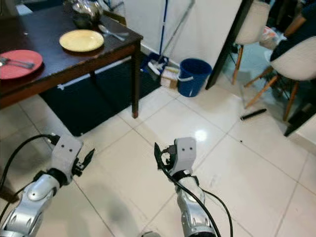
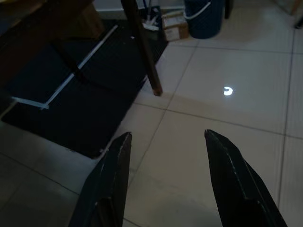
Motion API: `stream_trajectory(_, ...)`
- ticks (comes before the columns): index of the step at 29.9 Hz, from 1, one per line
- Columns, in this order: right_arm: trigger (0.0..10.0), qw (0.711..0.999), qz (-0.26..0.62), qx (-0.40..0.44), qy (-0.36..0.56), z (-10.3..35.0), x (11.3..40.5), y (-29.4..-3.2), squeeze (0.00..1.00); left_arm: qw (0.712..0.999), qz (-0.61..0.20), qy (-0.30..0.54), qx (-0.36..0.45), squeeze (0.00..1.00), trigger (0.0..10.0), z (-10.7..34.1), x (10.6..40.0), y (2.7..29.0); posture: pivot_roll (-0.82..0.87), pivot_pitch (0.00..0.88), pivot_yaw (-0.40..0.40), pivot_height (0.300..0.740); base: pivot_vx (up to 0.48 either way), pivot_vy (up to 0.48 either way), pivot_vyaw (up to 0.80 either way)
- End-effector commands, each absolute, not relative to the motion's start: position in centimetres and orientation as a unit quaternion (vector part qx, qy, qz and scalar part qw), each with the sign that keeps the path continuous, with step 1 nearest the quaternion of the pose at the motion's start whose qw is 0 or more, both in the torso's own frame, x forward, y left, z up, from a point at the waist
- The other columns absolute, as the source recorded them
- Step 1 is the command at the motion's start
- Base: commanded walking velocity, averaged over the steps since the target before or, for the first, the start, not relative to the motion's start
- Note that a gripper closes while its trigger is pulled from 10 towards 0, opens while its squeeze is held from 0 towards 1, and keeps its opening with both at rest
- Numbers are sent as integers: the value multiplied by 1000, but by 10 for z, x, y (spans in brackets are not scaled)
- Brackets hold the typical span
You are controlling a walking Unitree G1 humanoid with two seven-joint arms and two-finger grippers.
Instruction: Setting the table
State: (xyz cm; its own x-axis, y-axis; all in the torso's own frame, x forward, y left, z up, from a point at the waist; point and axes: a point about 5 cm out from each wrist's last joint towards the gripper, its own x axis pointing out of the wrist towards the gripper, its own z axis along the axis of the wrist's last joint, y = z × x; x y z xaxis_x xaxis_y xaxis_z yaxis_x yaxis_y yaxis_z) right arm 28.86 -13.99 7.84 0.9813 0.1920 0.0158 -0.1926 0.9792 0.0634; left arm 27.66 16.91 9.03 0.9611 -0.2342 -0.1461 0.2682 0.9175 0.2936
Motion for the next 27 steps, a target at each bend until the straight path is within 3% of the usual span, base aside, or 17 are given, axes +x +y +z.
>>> stream_trajectory(1, 10000, 995, 97, 33, 5, 75, 288, -141, 0, 976, -132, 55, 162, 0, 10000, 88, 276, 167, -108, 17, 27, 740, 480, 0, 0)
stream_trajectory(10, 10000, 994, 106, 24, 0, 77, 287, -139, 0, 977, -130, 50, 162, 0, 10000, 88, 275, 167, -105, 16, 24, 740, 480, 0, 0)
stream_trajectory(21, 10000, 989, 141, 29, -31, 100, 307, -123, 0, 987, -28, 40, 150, 0, 10000, 96, 264, 203, 0, 7, -50, 740, 480, 0, 0)
stream_trajectory(27, 10000, 989, 137, 23, -51, 116, 320, -131, 0, 990, 3, 29, 139, 0, 10000, 103, 261, 209, 18, 7, -59, 740, 480, 0, 0)
